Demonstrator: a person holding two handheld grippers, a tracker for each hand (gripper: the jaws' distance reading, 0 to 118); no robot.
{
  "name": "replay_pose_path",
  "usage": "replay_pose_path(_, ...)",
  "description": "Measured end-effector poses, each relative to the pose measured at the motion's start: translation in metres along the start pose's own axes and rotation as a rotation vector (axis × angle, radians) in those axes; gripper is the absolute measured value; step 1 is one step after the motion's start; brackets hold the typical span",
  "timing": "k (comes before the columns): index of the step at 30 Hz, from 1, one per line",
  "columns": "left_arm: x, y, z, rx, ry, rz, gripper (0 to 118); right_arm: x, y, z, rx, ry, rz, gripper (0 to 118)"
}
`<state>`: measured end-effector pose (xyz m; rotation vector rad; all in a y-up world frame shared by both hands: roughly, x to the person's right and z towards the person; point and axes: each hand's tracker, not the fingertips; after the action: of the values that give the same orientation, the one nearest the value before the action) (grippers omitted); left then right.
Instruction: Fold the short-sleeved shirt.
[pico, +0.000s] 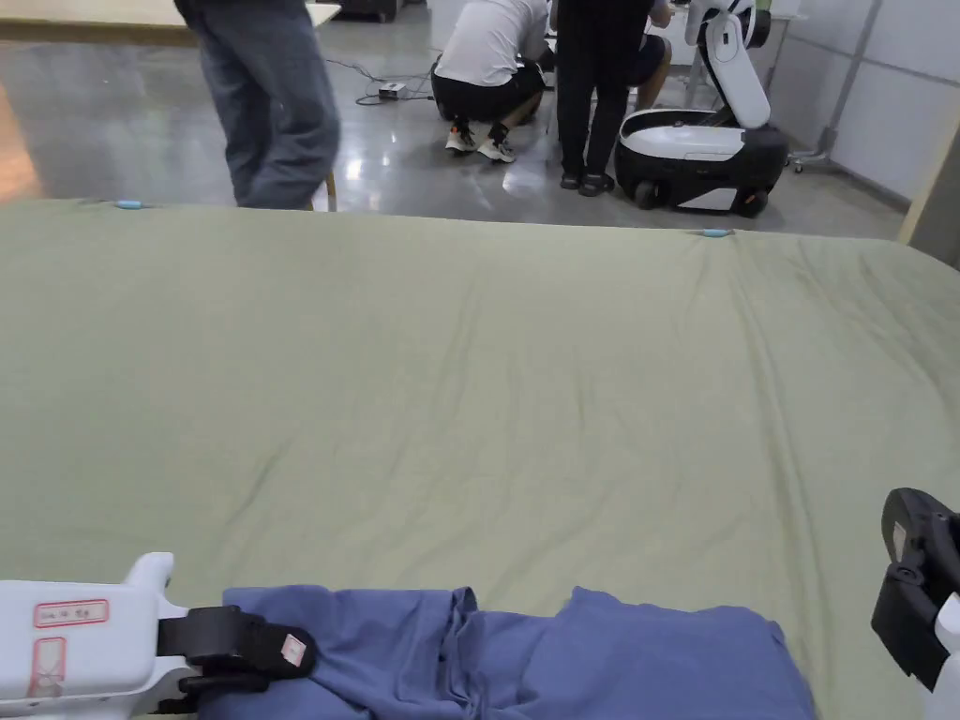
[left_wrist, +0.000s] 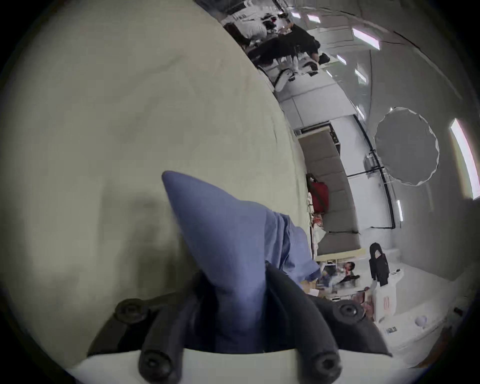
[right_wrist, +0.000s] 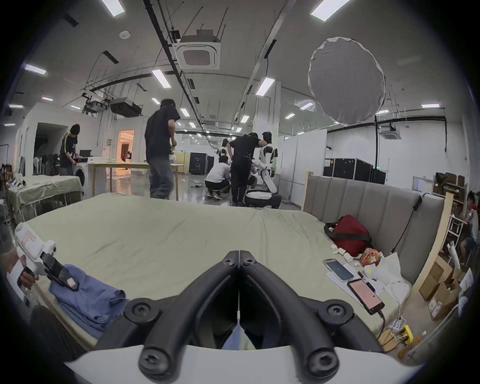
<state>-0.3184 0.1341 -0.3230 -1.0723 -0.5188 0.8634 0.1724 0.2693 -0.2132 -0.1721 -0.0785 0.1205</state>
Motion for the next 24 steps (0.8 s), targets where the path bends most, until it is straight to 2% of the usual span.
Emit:
replay_pose_path(7, 0.02, 0.003, 0.105, 0.156, 0.23, -0.074, 11, -0.003, 0.005, -0.004, 0.027, 0.035, -0.001, 1)
replay_pose_path(9, 0.048, 0.005, 0.114, 0.157, 0.325, -0.173, 11, -0.007, 0.005, -0.006, 0.03, 0.047, -0.004, 1)
replay_pose_path(13, 0.101, 0.009, 0.092, 0.1, 0.426, -0.226, 11, -0.013, 0.004, -0.004, 0.031, 0.068, -0.01, 1)
replay_pose_path(18, 0.156, 0.006, 0.033, -0.005, 0.537, -0.285, 11, -0.008, 0.002, 0.005, 0.034, 0.074, -0.017, 1)
replay_pose_path(24, 0.203, -0.011, -0.04, -0.054, 0.504, -0.339, 11, 0.005, -0.002, 0.009, 0.034, 0.057, -0.034, 1)
